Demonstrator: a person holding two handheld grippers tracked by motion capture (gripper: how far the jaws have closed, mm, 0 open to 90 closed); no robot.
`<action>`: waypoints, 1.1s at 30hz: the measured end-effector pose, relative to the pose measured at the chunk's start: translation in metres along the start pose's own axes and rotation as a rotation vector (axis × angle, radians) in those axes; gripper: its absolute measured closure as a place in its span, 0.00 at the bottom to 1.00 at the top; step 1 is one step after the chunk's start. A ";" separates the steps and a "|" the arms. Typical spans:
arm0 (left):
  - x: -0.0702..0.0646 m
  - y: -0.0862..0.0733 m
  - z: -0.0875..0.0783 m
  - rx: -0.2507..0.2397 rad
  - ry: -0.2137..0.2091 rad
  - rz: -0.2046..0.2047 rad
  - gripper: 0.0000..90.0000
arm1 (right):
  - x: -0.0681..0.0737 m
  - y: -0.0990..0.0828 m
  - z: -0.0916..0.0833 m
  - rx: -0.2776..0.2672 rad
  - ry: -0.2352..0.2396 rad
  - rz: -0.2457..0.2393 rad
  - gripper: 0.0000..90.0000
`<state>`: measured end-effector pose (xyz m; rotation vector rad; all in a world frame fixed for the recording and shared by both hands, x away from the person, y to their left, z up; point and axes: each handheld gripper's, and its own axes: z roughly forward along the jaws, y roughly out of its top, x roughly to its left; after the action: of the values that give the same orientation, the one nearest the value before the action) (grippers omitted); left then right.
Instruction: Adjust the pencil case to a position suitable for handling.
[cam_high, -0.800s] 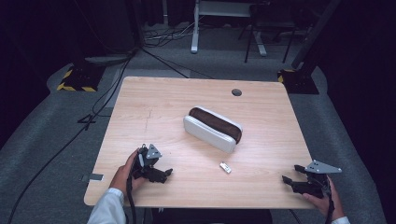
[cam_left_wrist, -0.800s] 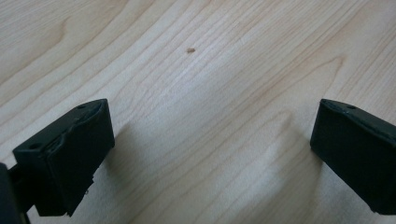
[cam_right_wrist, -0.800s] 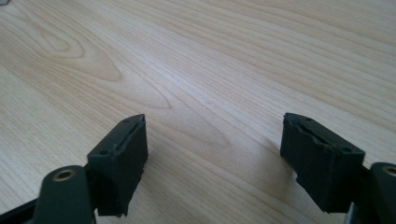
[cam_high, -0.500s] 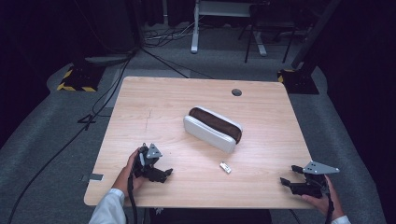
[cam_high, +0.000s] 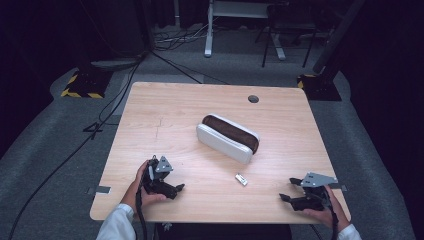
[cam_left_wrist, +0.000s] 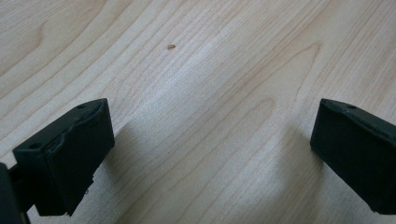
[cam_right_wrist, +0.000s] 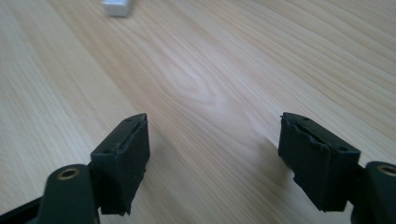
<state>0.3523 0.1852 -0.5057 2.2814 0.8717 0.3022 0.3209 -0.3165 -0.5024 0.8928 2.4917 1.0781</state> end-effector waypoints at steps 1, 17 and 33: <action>0.000 0.000 0.000 0.000 0.000 0.000 0.00 | 0.006 0.005 0.006 -0.001 0.020 -0.016 0.29; 0.006 0.002 0.002 0.002 -0.007 0.012 0.00 | 0.056 0.072 0.076 -0.023 0.107 -0.101 0.47; 0.038 0.055 0.006 -0.145 -0.055 0.006 0.18 | 0.050 0.073 0.074 -0.023 0.113 -0.097 0.81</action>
<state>0.4120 0.1766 -0.4747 2.1485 0.7891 0.2950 0.3490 -0.2051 -0.5002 0.7154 2.5783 1.1526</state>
